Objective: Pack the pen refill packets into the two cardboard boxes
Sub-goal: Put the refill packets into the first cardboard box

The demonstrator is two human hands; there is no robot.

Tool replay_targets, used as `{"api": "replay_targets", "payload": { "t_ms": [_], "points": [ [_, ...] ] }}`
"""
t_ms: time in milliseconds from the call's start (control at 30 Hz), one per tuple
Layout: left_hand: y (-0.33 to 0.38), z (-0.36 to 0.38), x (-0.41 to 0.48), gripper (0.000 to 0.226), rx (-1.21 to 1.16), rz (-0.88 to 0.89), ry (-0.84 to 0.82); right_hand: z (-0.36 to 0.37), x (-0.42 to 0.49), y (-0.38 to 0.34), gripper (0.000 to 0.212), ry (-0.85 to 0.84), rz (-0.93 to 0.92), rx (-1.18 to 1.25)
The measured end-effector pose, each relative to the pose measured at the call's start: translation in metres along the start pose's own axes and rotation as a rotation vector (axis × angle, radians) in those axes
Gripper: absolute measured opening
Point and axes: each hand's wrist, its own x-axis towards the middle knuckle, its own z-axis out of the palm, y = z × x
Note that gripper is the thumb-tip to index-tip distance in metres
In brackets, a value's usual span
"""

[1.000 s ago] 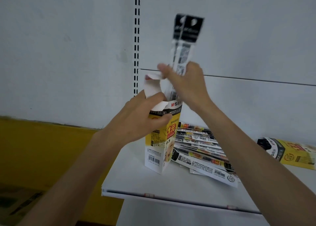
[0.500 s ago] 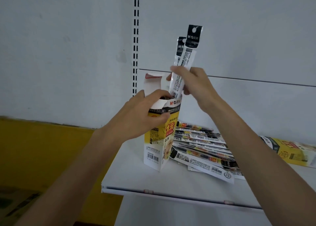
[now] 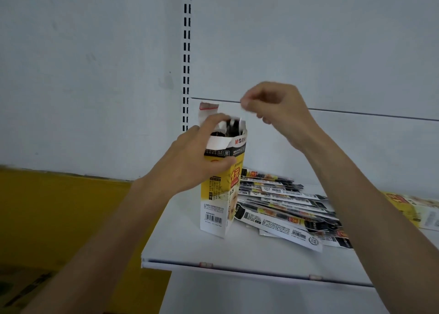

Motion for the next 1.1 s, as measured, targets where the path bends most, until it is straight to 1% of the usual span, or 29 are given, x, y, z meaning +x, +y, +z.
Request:
{"api": "replay_targets", "payload": {
  "t_ms": [67, 100, 133, 200, 233, 267, 300, 367, 400, 433, 500, 600, 667, 767, 867, 1000, 1100],
  "points": [
    [0.0, 0.0, 0.0, 0.073, -0.013, -0.018, 0.024, 0.005, -0.004, -0.001, 0.011, -0.241, 0.051, -0.217],
    [0.001, 0.001, 0.0, 0.073, 0.001, -0.024, 0.031, 0.005, -0.006, 0.0, 0.01, -0.266, 0.067, -0.236],
    [0.001, 0.002, 0.0, 0.07, 0.029, -0.027, 0.035, 0.004, -0.006, 0.003, 0.011, -0.205, 0.071, -0.17],
    [0.0, 0.003, 0.0, 0.054, 0.075, -0.028, 0.042, -0.001, -0.005, 0.015, 0.017, 0.034, 0.069, 0.04],
    [0.0, 0.004, -0.001, 0.047, 0.077, -0.031, 0.046, -0.003, -0.004, 0.026, 0.02, 0.12, 0.083, 0.043],
    [0.0, 0.005, -0.001, 0.041, 0.075, -0.033, 0.048, -0.004, -0.004, 0.042, 0.021, 0.141, 0.126, -0.055],
    [0.0, 0.006, -0.001, 0.036, 0.076, -0.034, 0.049, -0.002, -0.006, 0.062, 0.021, 0.088, 0.191, -0.208],
    [0.001, 0.008, -0.001, 0.03, 0.072, -0.037, 0.05, 0.007, -0.018, 0.107, 0.023, -0.136, 0.348, -0.471],
    [0.001, 0.009, -0.002, 0.029, 0.065, -0.04, 0.054, 0.011, -0.026, 0.128, 0.028, -0.242, 0.405, -0.54],
    [0.0, 0.01, -0.002, 0.03, 0.057, -0.042, 0.059, 0.014, -0.033, 0.144, 0.032, -0.302, 0.441, -0.576],
    [0.0, 0.01, -0.003, 0.03, 0.041, -0.046, 0.069, 0.018, -0.039, 0.161, 0.036, -0.314, 0.46, -0.617],
    [0.0, 0.011, -0.004, 0.029, 0.023, -0.057, 0.075, 0.019, -0.035, 0.175, 0.036, -0.316, 0.418, -0.697],
    [-0.001, 0.01, -0.004, 0.029, 0.022, -0.069, 0.086, 0.02, -0.031, 0.181, 0.036, -0.395, 0.417, -0.762],
    [-0.001, 0.01, -0.003, 0.029, 0.014, -0.091, 0.089, 0.023, -0.028, 0.188, 0.027, -0.458, 0.41, -0.862],
    [0.0, 0.011, -0.003, 0.03, 0.021, -0.097, 0.089, 0.021, -0.024, 0.19, 0.025, -0.459, 0.403, -0.876],
    [0.0, 0.012, -0.003, 0.03, 0.039, -0.1, 0.089, 0.015, -0.026, 0.19, 0.02, -0.478, 0.374, -0.69],
    [0.001, 0.013, -0.003, 0.03, 0.04, -0.102, 0.094, 0.014, -0.032, 0.191, 0.017, -0.484, 0.386, -0.666]
  ]
}}
